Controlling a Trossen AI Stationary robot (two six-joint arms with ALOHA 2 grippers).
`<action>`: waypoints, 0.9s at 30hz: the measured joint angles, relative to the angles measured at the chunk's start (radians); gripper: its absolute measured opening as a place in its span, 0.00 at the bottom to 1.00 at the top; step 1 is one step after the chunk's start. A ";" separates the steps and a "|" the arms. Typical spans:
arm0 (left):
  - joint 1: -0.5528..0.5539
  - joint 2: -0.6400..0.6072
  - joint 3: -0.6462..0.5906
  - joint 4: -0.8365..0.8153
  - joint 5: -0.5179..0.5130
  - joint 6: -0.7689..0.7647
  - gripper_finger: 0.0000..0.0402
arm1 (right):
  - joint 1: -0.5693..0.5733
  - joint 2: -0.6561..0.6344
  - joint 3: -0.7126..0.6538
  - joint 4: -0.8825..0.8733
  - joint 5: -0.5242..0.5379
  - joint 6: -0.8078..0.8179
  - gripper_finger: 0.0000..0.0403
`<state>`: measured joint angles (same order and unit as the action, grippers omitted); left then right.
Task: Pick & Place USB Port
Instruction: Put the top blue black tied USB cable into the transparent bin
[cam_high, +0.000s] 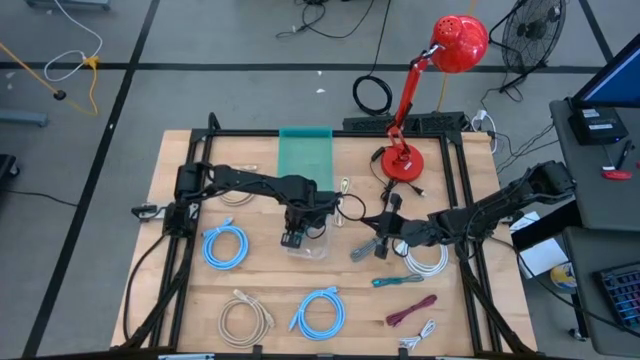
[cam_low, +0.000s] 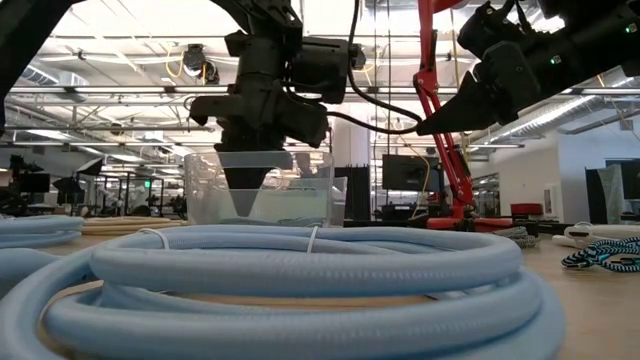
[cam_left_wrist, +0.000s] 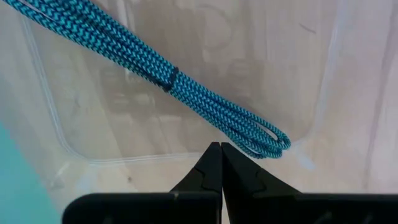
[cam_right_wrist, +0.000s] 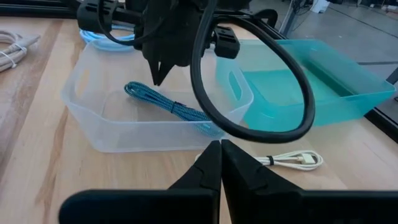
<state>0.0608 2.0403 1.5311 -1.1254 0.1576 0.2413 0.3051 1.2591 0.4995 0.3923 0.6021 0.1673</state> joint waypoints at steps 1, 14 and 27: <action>-0.001 0.000 0.000 0.001 0.001 0.000 0.00 | -0.002 0.000 0.000 0.000 0.000 0.000 0.00; -0.018 0.066 0.000 0.039 0.036 0.017 0.00 | -0.003 0.000 -0.001 -0.006 -0.001 0.000 0.00; -0.007 0.059 0.037 0.120 0.119 0.036 0.00 | -0.004 0.000 -0.001 -0.007 0.002 0.000 0.00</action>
<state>0.0536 2.0991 1.5678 -1.0055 0.2770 0.2769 0.3008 1.2587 0.4984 0.3854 0.6041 0.1669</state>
